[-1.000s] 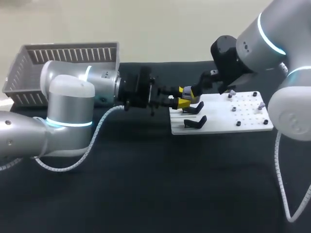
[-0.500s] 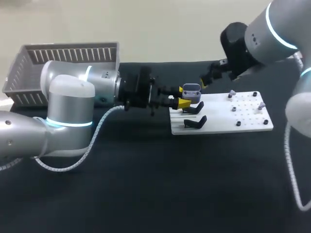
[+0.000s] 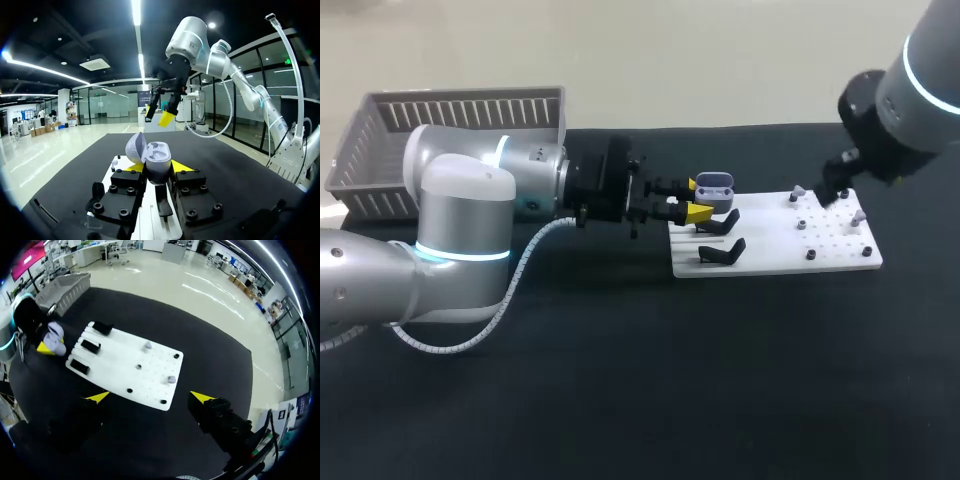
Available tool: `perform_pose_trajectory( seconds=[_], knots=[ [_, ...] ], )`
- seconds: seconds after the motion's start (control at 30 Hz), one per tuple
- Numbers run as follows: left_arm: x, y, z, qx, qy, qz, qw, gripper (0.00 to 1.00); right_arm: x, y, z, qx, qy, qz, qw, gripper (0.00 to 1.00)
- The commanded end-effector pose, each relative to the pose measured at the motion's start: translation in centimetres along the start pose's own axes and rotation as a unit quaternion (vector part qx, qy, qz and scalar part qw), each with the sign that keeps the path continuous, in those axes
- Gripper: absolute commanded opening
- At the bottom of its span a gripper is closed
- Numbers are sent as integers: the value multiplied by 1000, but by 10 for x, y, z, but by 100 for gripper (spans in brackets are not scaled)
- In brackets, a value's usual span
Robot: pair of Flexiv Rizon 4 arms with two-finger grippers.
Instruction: Pick up each earbud case from the left stands, insert the matching earbuds, close the lid, and place the case in the box.
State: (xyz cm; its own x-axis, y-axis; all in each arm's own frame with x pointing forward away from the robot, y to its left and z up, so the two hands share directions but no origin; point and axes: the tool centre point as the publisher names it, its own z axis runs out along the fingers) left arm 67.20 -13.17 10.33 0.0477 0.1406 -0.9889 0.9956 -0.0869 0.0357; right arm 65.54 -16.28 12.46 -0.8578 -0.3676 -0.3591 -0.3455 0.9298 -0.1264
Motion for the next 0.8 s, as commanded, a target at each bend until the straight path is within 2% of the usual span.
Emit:
perform_pose_trajectory(
  seconds=[0.03,0.17,0.4,0.8],
  knots=[
    [0,1,0,1,0,0,1000,0,1,-11,13,-8,34,-17,999,100],
    [0,1,0,1,0,0,1000,0,2,-17,28,8,56,-27,998,100],
    [0,1,0,1,0,0,1000,0,-2,-25,51,38,93,0,995,100],
    [0,1,0,1,0,0,1000,0,0,-31,80,41,112,24,993,99]
  ],
)
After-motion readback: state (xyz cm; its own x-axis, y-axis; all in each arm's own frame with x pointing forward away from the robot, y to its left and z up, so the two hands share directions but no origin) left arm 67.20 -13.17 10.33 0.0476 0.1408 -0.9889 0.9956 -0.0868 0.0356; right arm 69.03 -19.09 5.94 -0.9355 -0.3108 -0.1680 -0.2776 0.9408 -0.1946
